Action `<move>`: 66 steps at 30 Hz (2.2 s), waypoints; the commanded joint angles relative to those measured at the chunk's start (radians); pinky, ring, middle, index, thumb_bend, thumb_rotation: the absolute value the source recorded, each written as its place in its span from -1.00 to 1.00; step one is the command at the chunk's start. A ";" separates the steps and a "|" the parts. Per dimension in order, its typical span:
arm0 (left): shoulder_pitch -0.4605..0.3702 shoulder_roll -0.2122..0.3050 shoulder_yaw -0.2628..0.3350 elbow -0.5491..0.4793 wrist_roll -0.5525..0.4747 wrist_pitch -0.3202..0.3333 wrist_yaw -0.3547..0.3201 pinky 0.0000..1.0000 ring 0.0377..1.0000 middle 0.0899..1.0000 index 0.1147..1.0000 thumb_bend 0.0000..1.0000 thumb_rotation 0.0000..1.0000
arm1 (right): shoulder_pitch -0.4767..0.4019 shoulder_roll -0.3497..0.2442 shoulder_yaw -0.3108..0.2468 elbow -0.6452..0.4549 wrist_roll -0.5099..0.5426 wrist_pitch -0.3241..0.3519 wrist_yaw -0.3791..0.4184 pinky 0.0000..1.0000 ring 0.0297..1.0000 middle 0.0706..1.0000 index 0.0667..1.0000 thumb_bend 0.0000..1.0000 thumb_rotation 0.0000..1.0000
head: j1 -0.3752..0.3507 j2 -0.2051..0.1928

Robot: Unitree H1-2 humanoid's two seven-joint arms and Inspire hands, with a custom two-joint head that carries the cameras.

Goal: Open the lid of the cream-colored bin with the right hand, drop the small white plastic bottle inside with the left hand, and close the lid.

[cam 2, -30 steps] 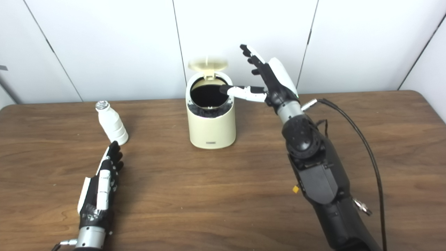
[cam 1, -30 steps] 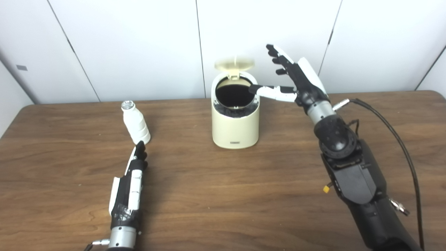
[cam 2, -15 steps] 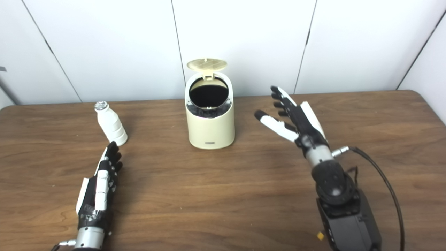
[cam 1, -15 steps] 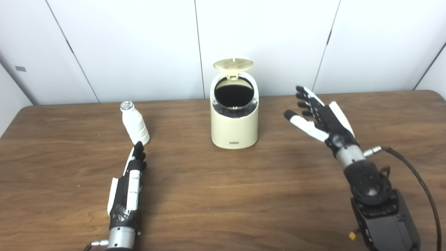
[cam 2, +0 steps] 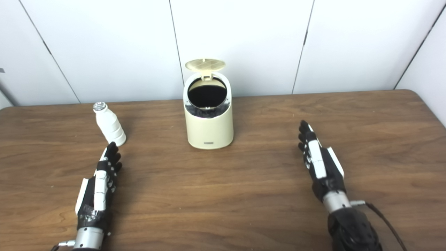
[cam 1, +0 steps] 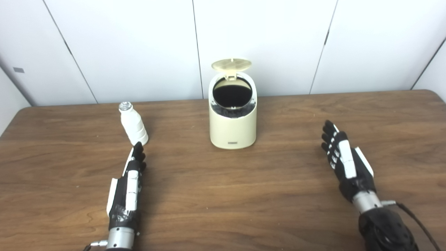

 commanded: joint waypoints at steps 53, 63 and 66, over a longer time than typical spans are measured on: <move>-0.055 0.054 0.077 -0.162 0.174 0.143 0.081 1.00 1.00 0.99 0.94 0.37 0.59 | 0.044 0.000 0.022 -0.018 0.013 -0.130 -0.034 1.00 1.00 1.00 1.00 0.16 1.00 | 0.299 -0.024; -0.158 0.107 0.120 -0.157 0.286 0.223 0.130 0.69 0.83 0.90 0.90 0.51 -0.03 | 0.044 0.001 0.028 -0.040 0.004 -0.100 -0.044 1.00 1.00 1.00 1.00 0.19 1.00 | 0.298 -0.025; -0.188 0.153 0.101 -0.153 0.405 0.270 0.138 0.60 0.78 0.86 0.89 0.63 -0.15 | 0.044 0.002 0.028 -0.043 0.008 -0.098 -0.045 1.00 1.00 1.00 1.00 0.20 1.00 | 0.293 -0.025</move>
